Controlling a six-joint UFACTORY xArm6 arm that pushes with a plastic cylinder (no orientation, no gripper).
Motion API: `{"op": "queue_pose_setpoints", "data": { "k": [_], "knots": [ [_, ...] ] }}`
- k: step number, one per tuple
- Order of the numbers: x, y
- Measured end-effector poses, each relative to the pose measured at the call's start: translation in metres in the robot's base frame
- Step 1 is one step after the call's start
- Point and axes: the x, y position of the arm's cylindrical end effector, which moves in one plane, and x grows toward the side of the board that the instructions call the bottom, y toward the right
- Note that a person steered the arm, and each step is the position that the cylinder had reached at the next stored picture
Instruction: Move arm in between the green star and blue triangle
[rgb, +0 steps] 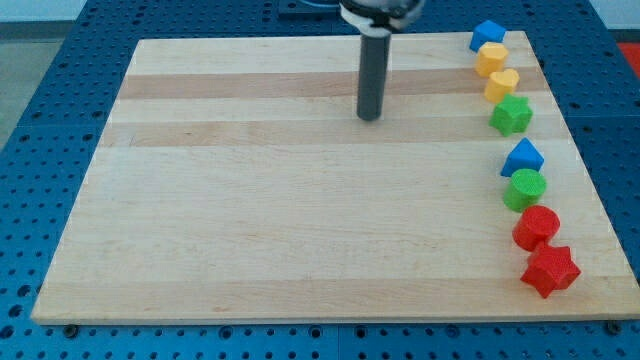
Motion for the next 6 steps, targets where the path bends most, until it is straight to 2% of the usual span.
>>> {"op": "queue_pose_setpoints", "data": {
  "k": [2,4,6],
  "knots": [
    [-0.134,0.001],
    [-0.147,0.012],
    [-0.147,0.061]
  ]
}}
